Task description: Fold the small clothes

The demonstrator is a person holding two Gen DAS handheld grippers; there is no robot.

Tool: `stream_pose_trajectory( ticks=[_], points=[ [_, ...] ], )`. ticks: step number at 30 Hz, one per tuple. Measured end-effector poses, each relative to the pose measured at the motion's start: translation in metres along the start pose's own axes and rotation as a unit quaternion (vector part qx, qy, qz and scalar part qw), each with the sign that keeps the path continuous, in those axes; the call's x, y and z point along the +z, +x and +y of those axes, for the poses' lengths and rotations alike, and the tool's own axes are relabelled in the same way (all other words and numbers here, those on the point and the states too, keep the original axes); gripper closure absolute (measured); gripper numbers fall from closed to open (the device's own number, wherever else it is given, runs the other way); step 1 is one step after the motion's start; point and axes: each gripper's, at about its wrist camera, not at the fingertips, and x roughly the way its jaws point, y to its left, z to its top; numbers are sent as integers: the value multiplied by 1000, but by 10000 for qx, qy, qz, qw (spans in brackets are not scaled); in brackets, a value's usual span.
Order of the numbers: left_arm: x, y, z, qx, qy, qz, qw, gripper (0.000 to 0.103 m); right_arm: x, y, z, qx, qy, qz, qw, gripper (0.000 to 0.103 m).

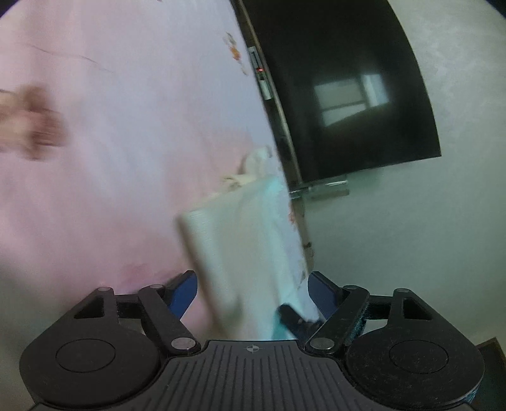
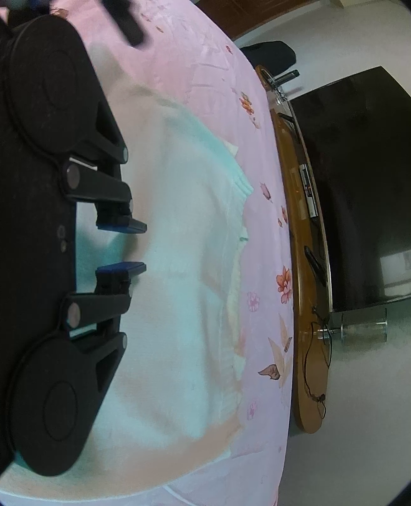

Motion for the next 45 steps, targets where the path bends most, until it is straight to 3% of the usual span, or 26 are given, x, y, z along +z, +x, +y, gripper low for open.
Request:
stream_pose_trajectory(
  ticks=[4, 15, 16, 17, 20, 21, 27, 29, 31, 33, 34, 35, 36, 38, 41, 45],
  points=[
    [1, -5, 2, 195, -108, -140, 9997, 25, -2, -1, -8, -9, 145, 4, 9999, 84],
    [13, 76, -22, -94, 85, -571, 9983, 25, 1, 4, -4, -94, 64, -56, 9999, 83],
    [14, 82, -24, -82, 86, -601, 9981, 28, 3, 4, -5, -95, 46, -67, 9999, 82],
    [16, 88, -26, -82, 43, -612, 9981, 38, 5, 5, -4, -134, -9, -81, 9999, 82],
    [23, 105, -15, 149, -252, -459, 9985, 86, 11, 9, -5, -162, -64, -81, 9998, 81],
    [25, 104, -10, 217, -309, -462, 9982, 90, 12, 10, -5, -196, -69, -73, 9998, 81],
    [29, 106, -21, 267, -93, -399, 9988, 90, 15, 15, -2, -486, -332, -172, 9981, 85],
    [31, 105, -28, 316, 76, -388, 9987, 90, 6, 27, 4, -682, -698, 56, 9952, 85],
    [32, 102, -37, 353, 347, -405, 9980, 90, 1, 29, 12, -843, -1038, -25, 9910, 85],
    [32, 99, -45, 341, 619, -453, 9965, 90, 10, 22, 5, -649, -606, -19, 9960, 88],
    [32, 100, -51, 337, 752, -453, 9956, 90, 11, 15, 3, -555, -458, -213, 9972, 92],
    [32, 100, -56, 334, 868, -449, 9947, 90, 6, 17, 5, -695, -628, -258, 9953, 89],
    [32, 100, -63, 313, 1067, -459, 9927, 90, -2, 27, 7, -752, -860, 4, 9934, 88],
    [29, 100, -80, 273, 1537, -477, 9866, 90, -5, 23, 4, -694, -847, -95, 9939, 88],
    [16, 104, -112, 81, 2406, -378, 9698, 90, 7, 9, -24, -84, 178, -145, 9997, 88],
    [-14, 111, -147, -187, 3394, 21, 9404, 90, 17, -12, -71, 599, 1348, -316, 9886, 81]
  ],
)
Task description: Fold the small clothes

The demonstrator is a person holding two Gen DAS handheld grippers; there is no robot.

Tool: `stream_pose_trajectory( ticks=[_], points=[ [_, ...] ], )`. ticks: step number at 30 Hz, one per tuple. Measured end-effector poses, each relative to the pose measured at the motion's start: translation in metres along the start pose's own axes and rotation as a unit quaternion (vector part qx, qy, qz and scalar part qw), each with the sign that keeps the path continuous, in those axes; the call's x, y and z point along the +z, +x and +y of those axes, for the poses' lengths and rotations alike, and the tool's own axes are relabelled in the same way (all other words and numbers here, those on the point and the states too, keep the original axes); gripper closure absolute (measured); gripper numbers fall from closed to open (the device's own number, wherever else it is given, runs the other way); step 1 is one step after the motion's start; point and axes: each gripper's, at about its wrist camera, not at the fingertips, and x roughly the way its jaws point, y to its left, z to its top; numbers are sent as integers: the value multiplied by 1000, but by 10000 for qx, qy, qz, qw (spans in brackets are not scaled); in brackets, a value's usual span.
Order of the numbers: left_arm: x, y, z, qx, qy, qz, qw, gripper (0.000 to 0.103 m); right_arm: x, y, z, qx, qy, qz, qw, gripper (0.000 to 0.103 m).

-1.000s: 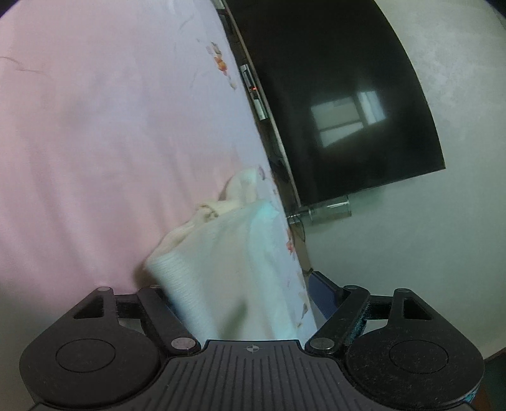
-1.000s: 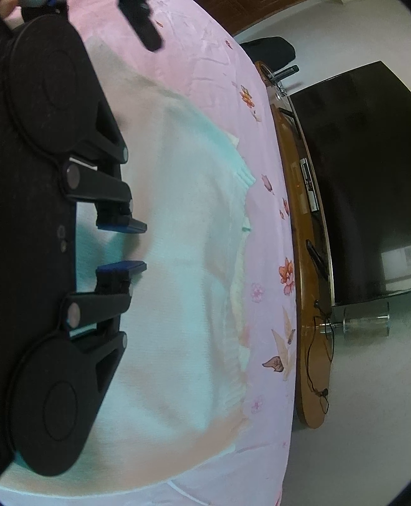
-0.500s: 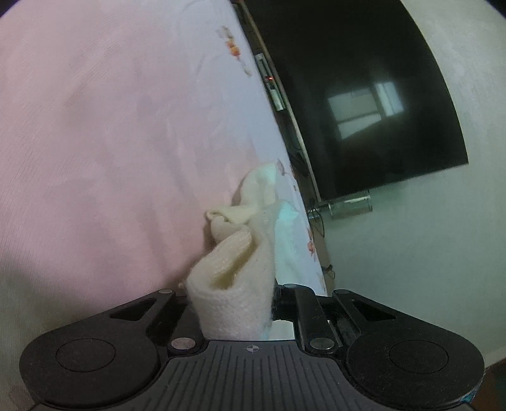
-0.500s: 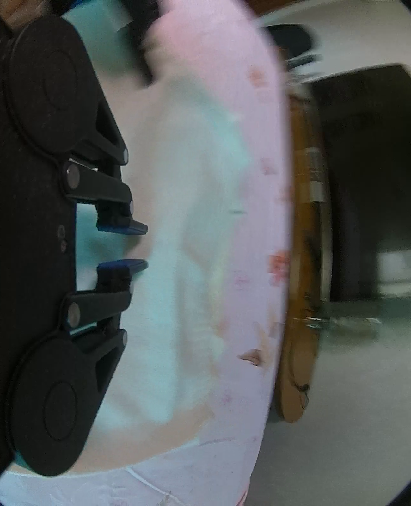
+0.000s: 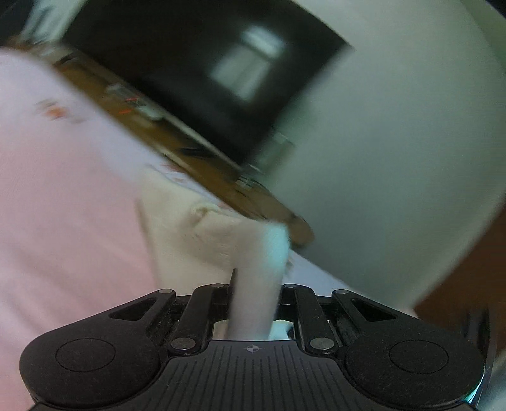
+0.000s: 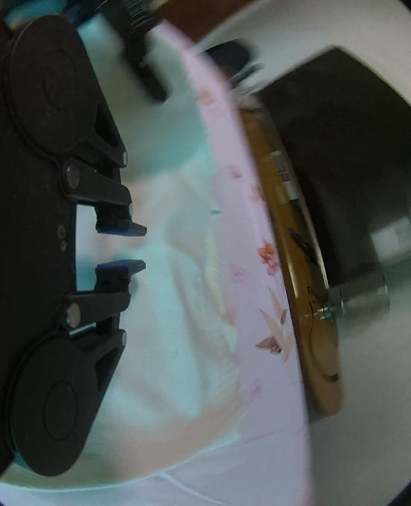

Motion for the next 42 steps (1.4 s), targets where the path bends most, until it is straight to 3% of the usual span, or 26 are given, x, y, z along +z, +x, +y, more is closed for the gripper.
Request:
stream_pose_trajectory(
  ticks=[2, 6, 9, 10, 12, 15, 18, 20, 23, 25, 28, 33, 35, 36, 42],
  points=[
    [-9, 8, -25, -210, 454, 270, 9984, 90, 8, -9, -18, 284, 410, 49, 9987, 79],
    [-42, 20, -62, -646, 1018, 936, 9883, 90, 14, -34, -45, 324, 816, -99, 9961, 74],
    [-66, 22, -81, -931, 1324, 1359, 9774, 90, 14, -49, -67, 482, 1166, -43, 9920, 58],
    [-70, 20, -83, -966, 1371, 1417, 9756, 90, 13, -51, -73, 498, 1230, 12, 9911, 47],
    [-70, 9, -83, -861, 1461, 1369, 9760, 90, 9, -50, -80, 494, 1307, 144, 9901, 41],
    [-45, -2, -69, -582, 1183, 1300, 9827, 90, 5, -39, -77, 709, 1289, 347, 9885, 42],
    [-14, -20, -45, -128, 796, 986, 9919, 90, 2, -27, -66, 714, 1058, 554, 9903, 45],
    [6, -15, -31, 292, 749, 838, 9932, 90, 0, -20, -59, 670, 943, 646, 9912, 51],
    [25, 19, -4, 662, 152, 1210, 9903, 90, -7, -14, -49, 551, 822, 732, 9924, 75],
    [31, 36, 10, 708, -168, 1404, 9874, 90, -9, -9, -42, 439, 687, 751, 9938, 82],
    [34, 44, 11, 764, -33, 1486, 9859, 90, -5, -3, -35, 395, 556, 723, 9950, 85],
    [40, 62, 15, 847, -114, 1395, 9865, 90, 7, 8, -39, 739, 700, 833, 9913, 75],
    [43, 67, 15, 858, -69, 1408, 9863, 90, 12, 13, -35, 854, 597, 831, 9911, 82],
    [43, 68, 15, 854, -36, 1409, 9863, 90, 13, 14, -32, 829, 529, 844, 9916, 94],
    [42, 69, 1, 572, 294, 1426, 9877, 90, 1, -44, -10, 476, -63, -23, 9988, 95]
  ],
)
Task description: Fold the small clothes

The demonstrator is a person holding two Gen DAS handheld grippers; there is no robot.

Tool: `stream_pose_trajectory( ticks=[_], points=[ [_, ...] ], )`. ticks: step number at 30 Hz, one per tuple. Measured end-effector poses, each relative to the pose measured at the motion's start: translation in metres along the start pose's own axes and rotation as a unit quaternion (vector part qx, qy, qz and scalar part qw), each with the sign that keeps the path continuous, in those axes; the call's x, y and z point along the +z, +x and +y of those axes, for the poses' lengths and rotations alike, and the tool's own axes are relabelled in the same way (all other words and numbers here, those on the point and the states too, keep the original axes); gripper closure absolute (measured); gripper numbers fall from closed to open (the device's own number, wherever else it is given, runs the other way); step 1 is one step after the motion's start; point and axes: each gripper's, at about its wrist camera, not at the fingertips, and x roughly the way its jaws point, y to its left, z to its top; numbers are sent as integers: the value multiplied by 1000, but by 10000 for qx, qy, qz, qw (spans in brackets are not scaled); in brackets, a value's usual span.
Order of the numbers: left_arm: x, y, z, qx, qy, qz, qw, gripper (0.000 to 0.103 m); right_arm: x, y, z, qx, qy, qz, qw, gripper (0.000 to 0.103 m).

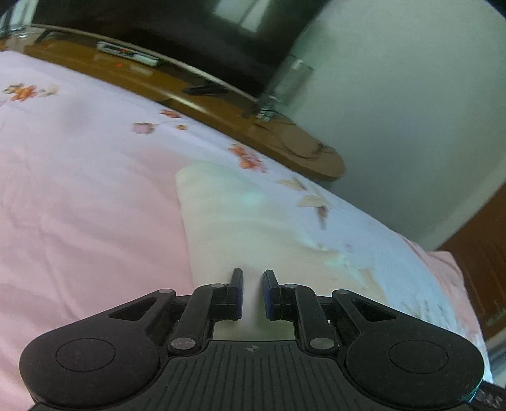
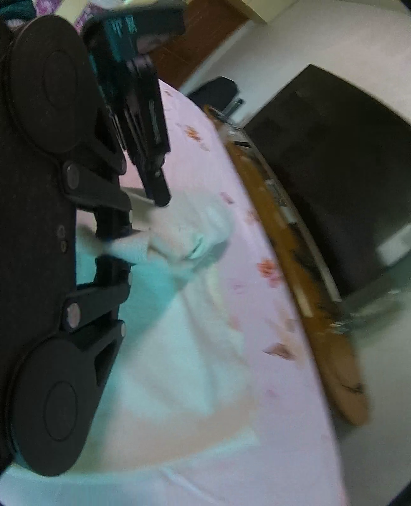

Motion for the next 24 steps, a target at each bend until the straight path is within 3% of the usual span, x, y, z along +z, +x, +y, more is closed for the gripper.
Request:
stream_pose_trajectory(
  ticks=[4, 9, 11, 13, 15, 17, 18, 21, 24],
  points=[
    [-11, -5, -32, -298, 559, 76, 9980, 90, -20, -42, 9, -382, -291, -382, 9981, 95],
    [-37, -9, -71, -737, 1371, 378, 9871, 90, -62, -84, 2, -1013, -205, -624, 9927, 95],
    [-50, -5, -78, -594, 1611, 532, 9837, 90, -74, -85, -7, -1166, -31, -446, 9922, 95],
    [-54, -6, -77, -547, 1641, 567, 9833, 90, -81, -72, -23, -943, 386, 62, 9948, 89],
    [-50, -12, -72, -577, 1507, 558, 9853, 90, -76, -72, -30, -886, 527, 132, 9946, 77],
    [-45, -18, -67, -570, 1377, 540, 9874, 90, -62, -80, -34, -862, 557, -133, 9946, 59],
    [-43, -18, -65, -553, 1350, 518, 9880, 90, -55, -81, -38, -860, 603, -250, 9942, 44],
    [-39, -22, -58, -463, 1342, 373, 9892, 90, -27, -71, -55, -846, 688, -323, 9935, 46],
    [-32, -19, -49, -439, 1185, 388, 9912, 90, -4, -36, -69, -779, 790, -153, 9937, 56]
  ],
)
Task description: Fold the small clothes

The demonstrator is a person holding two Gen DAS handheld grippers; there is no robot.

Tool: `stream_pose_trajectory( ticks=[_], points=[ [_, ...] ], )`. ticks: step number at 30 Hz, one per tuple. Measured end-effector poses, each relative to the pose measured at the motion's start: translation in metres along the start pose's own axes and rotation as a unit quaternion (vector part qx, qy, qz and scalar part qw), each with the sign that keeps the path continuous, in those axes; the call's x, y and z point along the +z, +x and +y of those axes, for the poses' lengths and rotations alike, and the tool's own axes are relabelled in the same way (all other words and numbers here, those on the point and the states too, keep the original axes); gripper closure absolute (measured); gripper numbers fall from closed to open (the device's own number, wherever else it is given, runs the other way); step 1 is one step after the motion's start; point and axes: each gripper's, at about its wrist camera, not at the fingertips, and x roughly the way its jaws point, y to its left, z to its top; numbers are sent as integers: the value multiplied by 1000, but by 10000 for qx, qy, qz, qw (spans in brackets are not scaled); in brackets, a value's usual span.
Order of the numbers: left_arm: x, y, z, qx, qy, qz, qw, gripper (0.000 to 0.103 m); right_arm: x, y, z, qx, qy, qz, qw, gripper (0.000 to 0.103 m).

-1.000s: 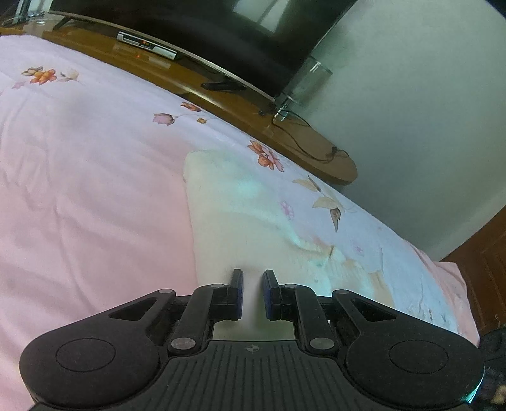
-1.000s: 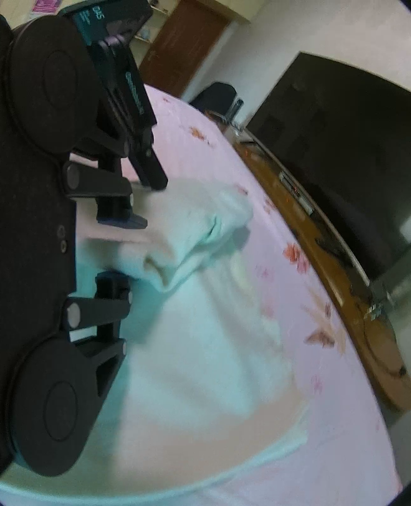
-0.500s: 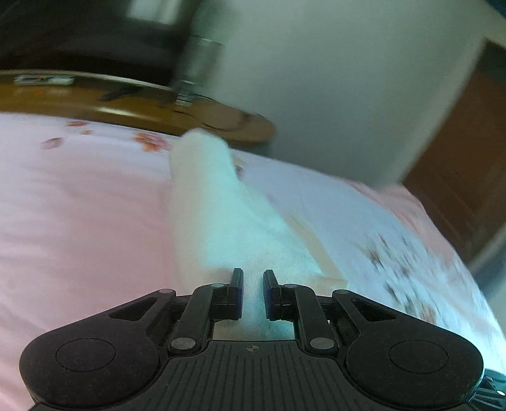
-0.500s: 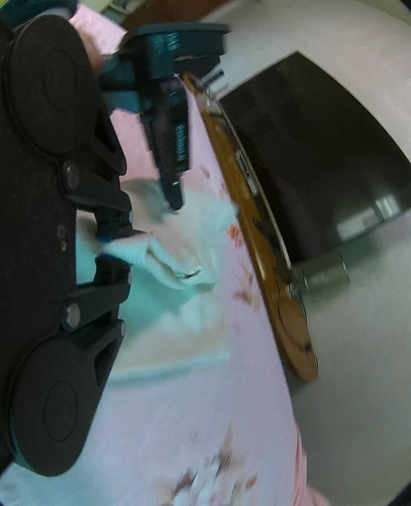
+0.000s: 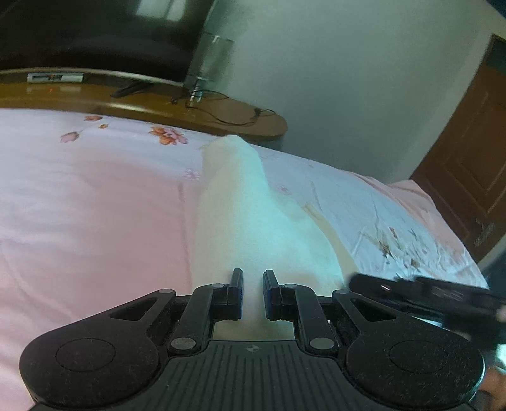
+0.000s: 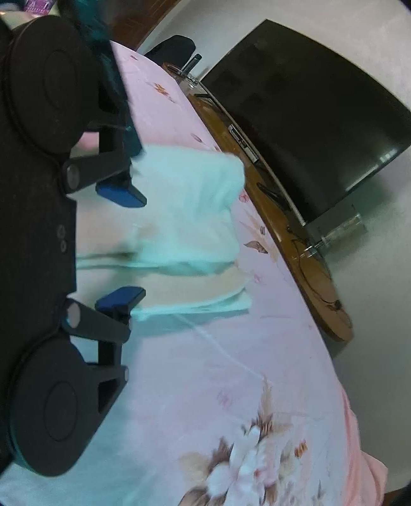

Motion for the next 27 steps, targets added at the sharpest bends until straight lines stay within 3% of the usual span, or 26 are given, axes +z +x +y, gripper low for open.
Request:
stream_pose_trajectory(
  ticks=[5, 8, 10, 11, 18, 24, 27],
  points=[
    [3, 5, 10, 87, -88, -39, 9999, 90, 6, 43, 1, 205, 73, 358, 9991, 61],
    [5, 8, 15, 120, -151, -64, 9998, 90, 2, 44, 5, 312, 25, 378, 9988, 62],
    [6, 10, 16, 155, -160, -93, 9997, 90, 1, 42, 9, 424, -33, 396, 9983, 82],
    [6, 11, 17, 156, -171, -88, 9997, 90, 0, 36, 12, 413, -202, 330, 9984, 83],
    [13, 18, 7, 57, -94, -100, 9999, 90, 3, 6, 50, -157, -1532, -382, 9873, 85],
    [12, 32, -9, -79, 65, 16, 9999, 90, 17, -2, 34, -714, -1867, -268, 9795, 85],
    [9, 40, -12, 11, 176, 197, 9997, 90, 10, 16, 18, -1032, -1823, 152, 9777, 82]
  ],
)
